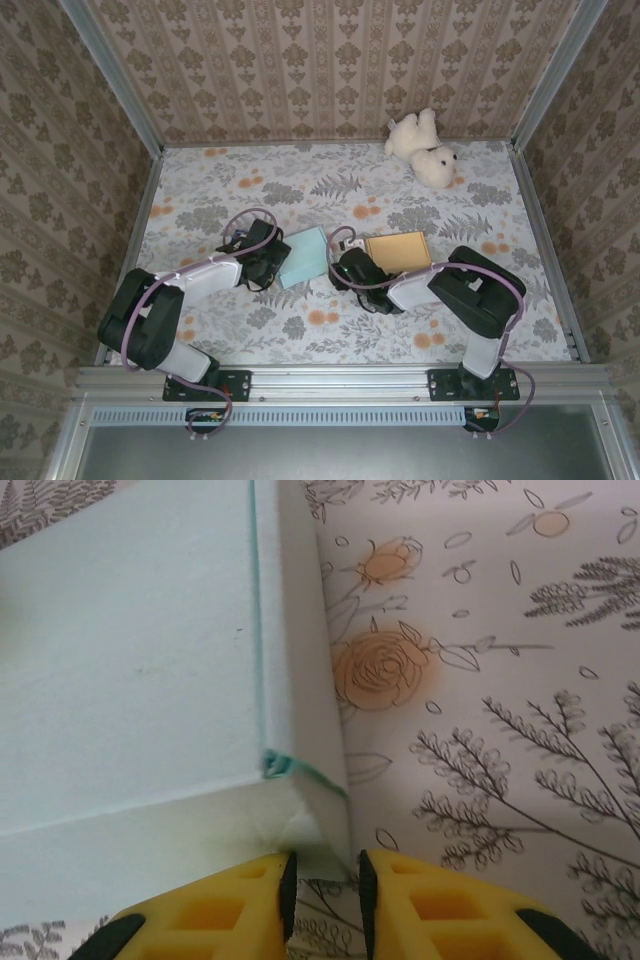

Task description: Fold the paper box

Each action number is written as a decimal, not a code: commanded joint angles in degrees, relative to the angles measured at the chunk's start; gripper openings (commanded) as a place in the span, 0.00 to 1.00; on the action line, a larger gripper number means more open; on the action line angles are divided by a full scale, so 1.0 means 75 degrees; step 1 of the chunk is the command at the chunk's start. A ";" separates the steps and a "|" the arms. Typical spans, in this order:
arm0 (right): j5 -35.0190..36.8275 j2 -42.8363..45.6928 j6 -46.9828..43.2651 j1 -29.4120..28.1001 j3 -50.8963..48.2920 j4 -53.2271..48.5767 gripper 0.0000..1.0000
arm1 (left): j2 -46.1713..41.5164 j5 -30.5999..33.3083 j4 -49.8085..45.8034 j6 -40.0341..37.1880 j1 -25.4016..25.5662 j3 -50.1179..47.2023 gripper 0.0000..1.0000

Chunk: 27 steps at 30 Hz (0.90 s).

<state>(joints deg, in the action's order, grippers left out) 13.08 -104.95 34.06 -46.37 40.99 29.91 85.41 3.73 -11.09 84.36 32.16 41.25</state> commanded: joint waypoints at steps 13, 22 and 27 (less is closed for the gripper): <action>-0.1064 0.1226 0.0319 -0.0244 -0.0319 -0.0790 0.25 | 0.0460 -0.0540 -0.1474 -0.0138 0.0093 -0.0315 0.76; -0.1756 0.0457 0.0661 -0.0589 0.0147 0.0114 0.19 | 0.0541 -0.0515 -0.1562 -0.0046 0.0130 -0.0303 0.76; -0.1595 -0.0377 0.0470 -0.0594 0.0729 0.0496 0.18 | 0.0592 -0.0568 -0.1537 -0.0049 0.0192 -0.0257 0.75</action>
<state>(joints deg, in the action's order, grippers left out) 1.21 -105.12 37.76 -50.85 43.62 30.26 85.89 3.38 -11.27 84.38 32.21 41.74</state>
